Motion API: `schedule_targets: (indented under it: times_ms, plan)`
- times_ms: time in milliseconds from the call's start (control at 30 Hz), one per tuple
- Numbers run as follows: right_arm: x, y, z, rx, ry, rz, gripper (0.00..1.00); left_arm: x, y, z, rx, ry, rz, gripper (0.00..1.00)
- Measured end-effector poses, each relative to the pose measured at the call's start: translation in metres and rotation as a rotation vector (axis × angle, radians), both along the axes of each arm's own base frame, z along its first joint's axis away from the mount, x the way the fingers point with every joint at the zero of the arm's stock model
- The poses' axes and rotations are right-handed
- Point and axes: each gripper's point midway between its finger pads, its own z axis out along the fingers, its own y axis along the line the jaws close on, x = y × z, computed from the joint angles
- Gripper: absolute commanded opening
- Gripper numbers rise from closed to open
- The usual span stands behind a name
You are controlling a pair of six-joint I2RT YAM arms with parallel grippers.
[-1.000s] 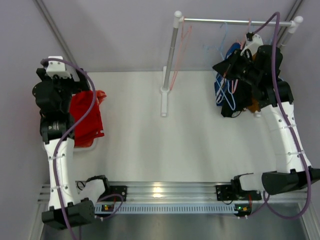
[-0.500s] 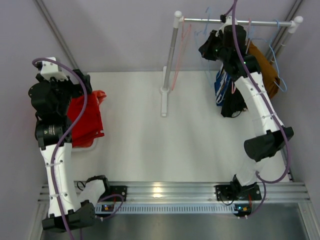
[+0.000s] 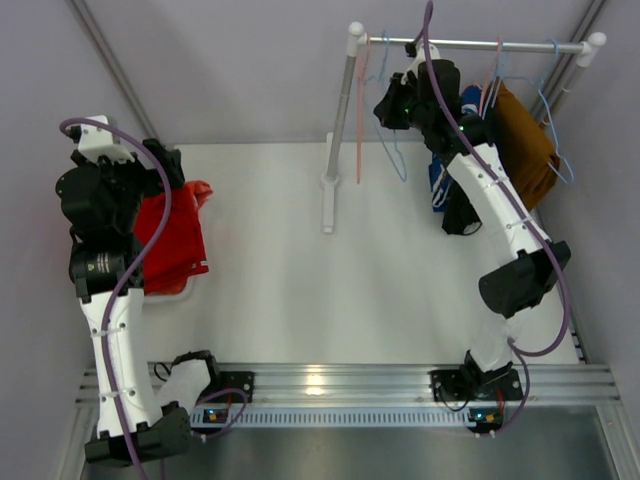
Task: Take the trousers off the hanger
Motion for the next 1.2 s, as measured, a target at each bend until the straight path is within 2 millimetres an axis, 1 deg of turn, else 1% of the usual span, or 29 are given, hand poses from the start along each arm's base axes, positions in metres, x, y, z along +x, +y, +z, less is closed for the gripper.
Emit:
schedule_targets:
  times_ms: [67, 100, 133, 167, 233, 300, 333, 367, 400, 433, 500, 533, 567, 633, 700, 767, 833, 900, 1000, 1067, 1100, 1133, 1200]
  plan:
    - [-0.001, 0.001, 0.000, -0.006, -0.003, 0.005, 0.00, 0.000, 0.000, 0.000, -0.003, 0.001, 0.000, 0.99]
    - [-0.001, 0.002, 0.000, -0.010, -0.005, 0.008, 0.02, 0.000, 0.000, 0.000, -0.003, 0.000, 0.000, 0.99]
    - [-0.001, 0.002, 0.000, -0.011, -0.006, 0.009, 0.12, 0.000, 0.000, 0.000, -0.003, 0.000, 0.000, 0.99]
    - [0.000, 0.002, -0.001, -0.014, -0.007, 0.011, 0.16, 0.000, 0.000, 0.000, -0.003, 0.001, 0.000, 0.99]
    - [0.000, 0.003, -0.001, -0.016, -0.007, 0.015, 0.22, 0.000, 0.000, 0.000, -0.003, 0.001, 0.000, 0.99]
    - [0.000, 0.004, -0.004, -0.019, -0.004, 0.021, 0.24, 0.000, 0.000, 0.000, -0.003, 0.000, -0.001, 0.99]
    - [-0.001, 0.005, -0.005, -0.020, -0.004, 0.027, 0.30, 0.000, -0.001, 0.000, -0.003, 0.001, -0.003, 0.99]
    - [-0.001, 0.005, -0.007, -0.020, -0.002, 0.031, 0.34, 0.001, -0.001, 0.000, -0.003, 0.002, -0.005, 0.99]
    - [-0.002, 0.006, -0.011, -0.024, 0.005, 0.036, 0.35, 0.002, -0.001, -0.001, -0.003, 0.003, -0.007, 0.99]
    - [-0.003, 0.006, -0.014, -0.027, 0.011, 0.040, 0.40, 0.004, -0.001, 0.000, -0.003, 0.006, -0.009, 0.99]
    - [-0.008, 0.005, -0.020, -0.035, 0.027, 0.049, 0.49, 0.009, -0.001, 0.003, -0.003, 0.005, -0.016, 0.99]
    - [-0.011, 0.004, -0.022, -0.039, 0.032, 0.054, 0.59, 0.011, -0.001, 0.005, -0.002, 0.004, -0.019, 0.99]
    - [-0.015, 0.003, -0.022, -0.042, 0.032, 0.058, 0.63, 0.013, -0.001, 0.006, 0.000, 0.003, -0.022, 0.99]
    - [-0.024, -0.001, -0.019, -0.043, 0.028, 0.066, 0.71, 0.016, -0.001, 0.010, 0.006, -0.002, -0.027, 0.99]
    - [-0.035, -0.009, -0.007, -0.037, 0.005, 0.072, 0.74, 0.018, -0.002, 0.014, 0.012, -0.009, -0.034, 0.99]
    - [-0.048, -0.020, 0.010, -0.026, -0.029, 0.079, 0.76, 0.021, -0.003, 0.021, 0.021, -0.019, -0.045, 0.99]
    - [-0.060, -0.039, 0.038, -0.009, -0.087, 0.065, 0.78, 0.024, -0.003, 0.029, 0.032, -0.034, -0.051, 0.99]
    - [-0.074, -0.065, 0.067, 0.013, -0.152, 0.034, 0.79, 0.028, -0.003, 0.036, 0.045, -0.047, -0.055, 0.99]
    - [-0.092, -0.114, 0.103, 0.031, -0.238, -0.059, 0.80, 0.035, -0.006, 0.034, 0.053, -0.044, -0.067, 0.99]
    - [-0.104, -0.146, 0.117, 0.035, -0.275, -0.136, 0.80, 0.041, -0.012, 0.031, 0.055, -0.035, -0.081, 0.99]
    - [-0.109, -0.159, 0.121, 0.036, -0.285, -0.167, 0.79, 0.043, -0.015, 0.030, 0.060, -0.033, -0.090, 0.99]
    - [-0.112, -0.168, 0.122, 0.038, -0.287, -0.193, 0.77, 0.045, -0.020, 0.029, 0.062, -0.031, -0.101, 0.99]
    - [-0.114, -0.185, 0.123, 0.042, -0.282, -0.235, 0.76, 0.046, -0.027, 0.028, 0.064, -0.030, -0.118, 0.99]
